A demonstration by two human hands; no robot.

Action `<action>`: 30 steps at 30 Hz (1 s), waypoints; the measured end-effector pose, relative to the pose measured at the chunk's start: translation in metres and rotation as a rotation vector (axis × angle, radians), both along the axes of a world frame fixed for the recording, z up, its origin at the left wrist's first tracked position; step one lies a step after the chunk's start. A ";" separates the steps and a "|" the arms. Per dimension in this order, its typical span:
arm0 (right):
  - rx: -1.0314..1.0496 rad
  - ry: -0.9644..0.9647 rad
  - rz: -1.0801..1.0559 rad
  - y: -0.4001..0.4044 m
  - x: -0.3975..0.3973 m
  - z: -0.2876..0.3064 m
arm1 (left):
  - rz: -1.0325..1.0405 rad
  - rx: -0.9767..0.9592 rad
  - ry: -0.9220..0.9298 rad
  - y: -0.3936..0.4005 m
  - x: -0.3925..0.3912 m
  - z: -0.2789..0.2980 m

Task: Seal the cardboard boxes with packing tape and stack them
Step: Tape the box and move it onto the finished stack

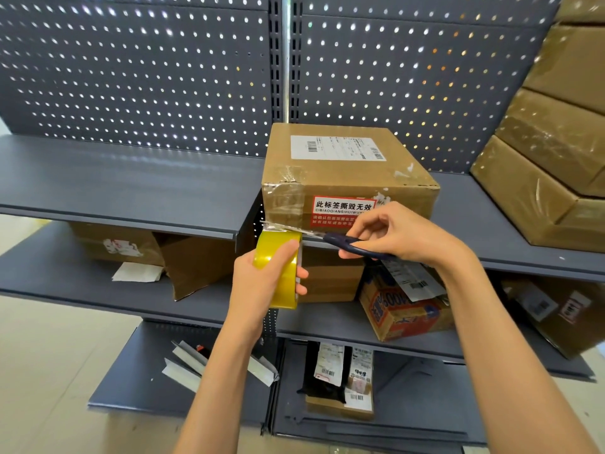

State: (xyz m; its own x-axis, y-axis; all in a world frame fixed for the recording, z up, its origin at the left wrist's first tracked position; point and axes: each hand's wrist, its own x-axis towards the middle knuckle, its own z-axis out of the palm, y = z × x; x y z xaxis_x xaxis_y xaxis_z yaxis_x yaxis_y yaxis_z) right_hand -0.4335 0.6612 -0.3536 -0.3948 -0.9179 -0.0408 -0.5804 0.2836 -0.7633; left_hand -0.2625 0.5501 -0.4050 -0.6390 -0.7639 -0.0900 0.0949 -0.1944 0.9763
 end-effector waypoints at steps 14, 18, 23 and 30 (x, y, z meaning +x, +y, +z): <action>-0.090 -0.037 -0.095 0.028 0.023 -0.021 | 0.003 -0.031 -0.010 0.022 0.012 -0.009; -0.132 -0.039 -0.143 0.046 0.027 -0.024 | -0.023 -0.035 0.001 0.035 0.009 -0.007; -0.338 -0.043 -0.323 0.083 0.018 -0.012 | -0.074 -0.010 0.016 0.053 -0.002 -0.006; -0.511 -0.037 -0.678 0.119 -0.012 -0.011 | -0.173 -0.028 0.035 0.076 -0.021 -0.001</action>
